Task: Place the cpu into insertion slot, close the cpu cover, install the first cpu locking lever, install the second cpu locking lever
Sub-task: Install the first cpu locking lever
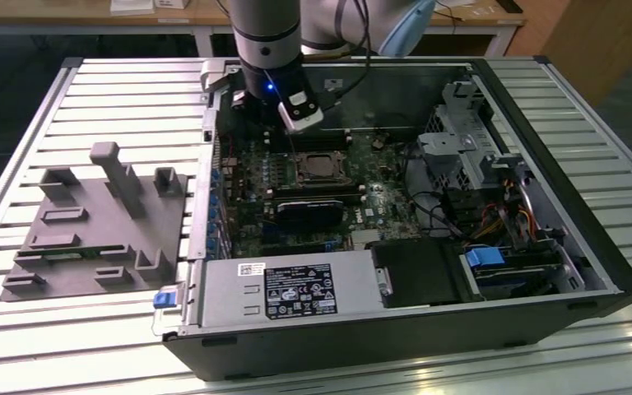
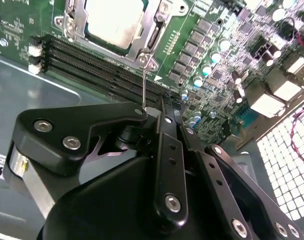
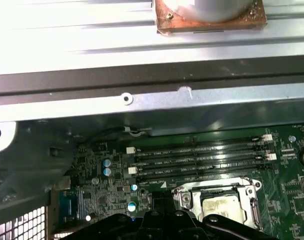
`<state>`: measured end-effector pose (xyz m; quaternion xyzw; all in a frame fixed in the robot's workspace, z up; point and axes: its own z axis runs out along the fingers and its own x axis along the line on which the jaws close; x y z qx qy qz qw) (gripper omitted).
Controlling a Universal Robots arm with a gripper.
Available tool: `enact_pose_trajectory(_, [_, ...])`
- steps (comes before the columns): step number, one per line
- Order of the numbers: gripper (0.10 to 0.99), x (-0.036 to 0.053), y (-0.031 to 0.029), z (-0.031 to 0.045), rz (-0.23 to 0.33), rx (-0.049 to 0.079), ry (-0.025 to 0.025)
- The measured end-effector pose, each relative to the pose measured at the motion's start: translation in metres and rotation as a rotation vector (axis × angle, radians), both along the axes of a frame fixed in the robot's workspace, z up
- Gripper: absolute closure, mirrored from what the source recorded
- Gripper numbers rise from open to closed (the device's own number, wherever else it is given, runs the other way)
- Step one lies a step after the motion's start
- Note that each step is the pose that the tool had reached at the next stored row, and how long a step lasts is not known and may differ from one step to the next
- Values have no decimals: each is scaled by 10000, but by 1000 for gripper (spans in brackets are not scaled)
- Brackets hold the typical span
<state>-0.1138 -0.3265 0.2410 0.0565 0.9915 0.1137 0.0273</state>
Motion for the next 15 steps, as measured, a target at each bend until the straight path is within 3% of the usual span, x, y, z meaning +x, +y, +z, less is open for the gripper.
enact_pose_trajectory(3, [984,0,0,0,1,39,0])
enact_pose_trajectory(6, [984,0,0,0,0,221,0])
enact_pose_trajectory(10, [984,8,0,-1,2,237,0])
enact_pose_trajectory(15, [984,82,0,-2,0,236,0])
